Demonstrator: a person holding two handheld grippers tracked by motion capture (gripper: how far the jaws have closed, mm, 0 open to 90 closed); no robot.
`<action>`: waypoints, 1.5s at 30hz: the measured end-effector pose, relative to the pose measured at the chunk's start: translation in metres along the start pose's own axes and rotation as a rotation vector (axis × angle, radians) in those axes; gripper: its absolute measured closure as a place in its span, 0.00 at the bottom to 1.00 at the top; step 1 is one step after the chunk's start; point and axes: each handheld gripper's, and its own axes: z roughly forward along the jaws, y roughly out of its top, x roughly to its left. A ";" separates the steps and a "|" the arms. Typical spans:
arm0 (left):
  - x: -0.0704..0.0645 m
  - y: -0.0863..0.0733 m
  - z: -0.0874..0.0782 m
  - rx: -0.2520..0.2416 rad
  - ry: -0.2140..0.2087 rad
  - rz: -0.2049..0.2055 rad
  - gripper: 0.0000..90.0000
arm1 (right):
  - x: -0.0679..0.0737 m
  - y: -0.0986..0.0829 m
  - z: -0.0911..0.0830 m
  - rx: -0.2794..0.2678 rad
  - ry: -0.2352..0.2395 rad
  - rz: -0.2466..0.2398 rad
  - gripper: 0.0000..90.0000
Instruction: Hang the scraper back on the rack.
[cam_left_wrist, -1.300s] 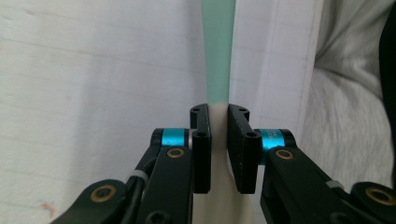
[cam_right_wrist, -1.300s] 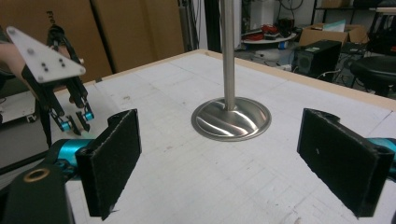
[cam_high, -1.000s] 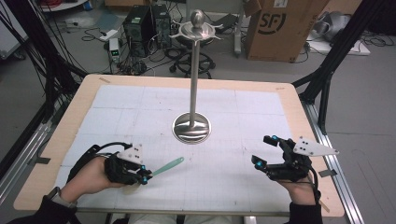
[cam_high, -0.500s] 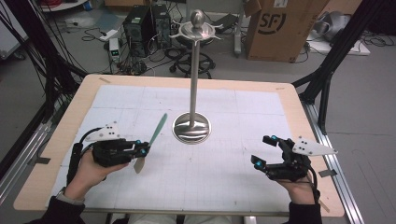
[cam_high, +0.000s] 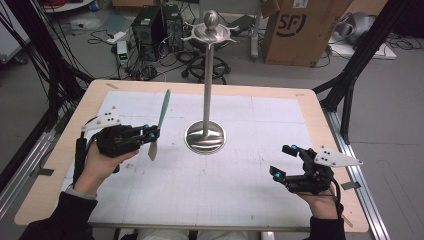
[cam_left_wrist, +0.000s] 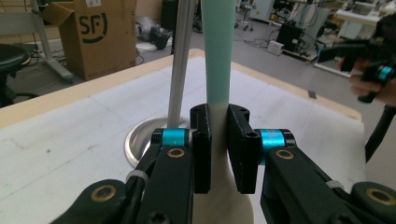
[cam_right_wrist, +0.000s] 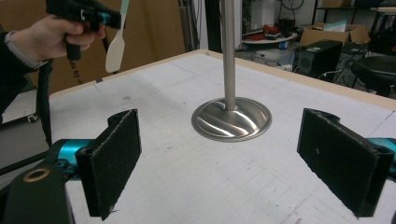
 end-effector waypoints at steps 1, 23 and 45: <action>0.001 0.005 0.000 -0.011 -0.002 -0.002 0.89 | 0.000 0.000 0.000 0.000 0.000 0.000 0.14; 0.016 0.082 0.020 -0.138 -0.002 0.016 0.89 | 0.001 0.002 -0.002 -0.012 0.010 -0.007 0.14; 0.009 0.095 0.038 -0.106 -0.010 0.075 0.89 | 0.002 0.002 -0.005 -0.018 0.006 -0.004 0.14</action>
